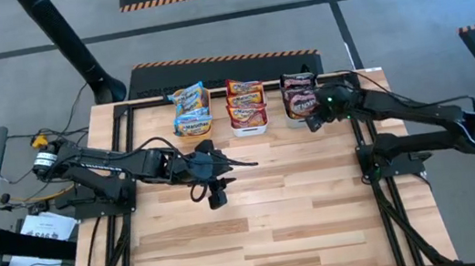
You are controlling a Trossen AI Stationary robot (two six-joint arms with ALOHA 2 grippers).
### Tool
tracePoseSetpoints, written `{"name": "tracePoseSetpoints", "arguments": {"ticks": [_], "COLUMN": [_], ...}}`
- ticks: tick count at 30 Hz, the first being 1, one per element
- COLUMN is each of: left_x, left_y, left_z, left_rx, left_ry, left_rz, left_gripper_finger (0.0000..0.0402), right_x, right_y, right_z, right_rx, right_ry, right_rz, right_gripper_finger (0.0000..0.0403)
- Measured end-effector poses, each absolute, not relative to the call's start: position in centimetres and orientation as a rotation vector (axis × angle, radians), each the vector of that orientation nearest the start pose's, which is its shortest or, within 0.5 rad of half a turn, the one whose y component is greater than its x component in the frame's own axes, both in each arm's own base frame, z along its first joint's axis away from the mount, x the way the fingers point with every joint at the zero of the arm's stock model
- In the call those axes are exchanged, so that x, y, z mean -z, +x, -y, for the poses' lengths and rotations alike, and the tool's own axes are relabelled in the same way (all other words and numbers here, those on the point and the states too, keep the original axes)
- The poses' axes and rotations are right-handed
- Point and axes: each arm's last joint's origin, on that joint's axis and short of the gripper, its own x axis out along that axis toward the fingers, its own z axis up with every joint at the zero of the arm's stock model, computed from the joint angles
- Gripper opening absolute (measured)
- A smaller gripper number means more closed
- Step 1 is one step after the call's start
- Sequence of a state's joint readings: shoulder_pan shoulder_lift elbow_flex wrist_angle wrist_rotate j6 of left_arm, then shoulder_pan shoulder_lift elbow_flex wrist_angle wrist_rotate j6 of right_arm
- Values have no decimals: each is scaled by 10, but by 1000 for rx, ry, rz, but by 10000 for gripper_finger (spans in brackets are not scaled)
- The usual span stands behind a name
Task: Sort Maruchan noodles
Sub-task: Put the black noodle pack into the gray bin
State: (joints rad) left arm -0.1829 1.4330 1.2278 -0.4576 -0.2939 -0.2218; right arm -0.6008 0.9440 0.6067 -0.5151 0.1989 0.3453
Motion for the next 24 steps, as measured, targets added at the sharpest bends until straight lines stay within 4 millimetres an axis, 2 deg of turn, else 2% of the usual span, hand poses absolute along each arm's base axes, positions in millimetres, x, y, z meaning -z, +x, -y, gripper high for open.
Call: {"name": "tracePoseSetpoints", "arguments": {"ticks": [6,16,24], "left_x": [-315,-309,-305], "left_y": [307,312,315], "left_z": [48,49,49], "left_rx": [-178,-181,-184], "left_ry": [-57,-54,-54], "left_rz": [-628,-641,-656], "left_gripper_finger": [134,134,134], "right_x": [-210,-194,-200], "right_y": [150,162,167], "right_z": [119,126,126], "right_rx": [961,945,948], "right_ry": [534,567,608], "right_rz": [-745,-790,-758], "right_gripper_finger": [153,139,139]}}
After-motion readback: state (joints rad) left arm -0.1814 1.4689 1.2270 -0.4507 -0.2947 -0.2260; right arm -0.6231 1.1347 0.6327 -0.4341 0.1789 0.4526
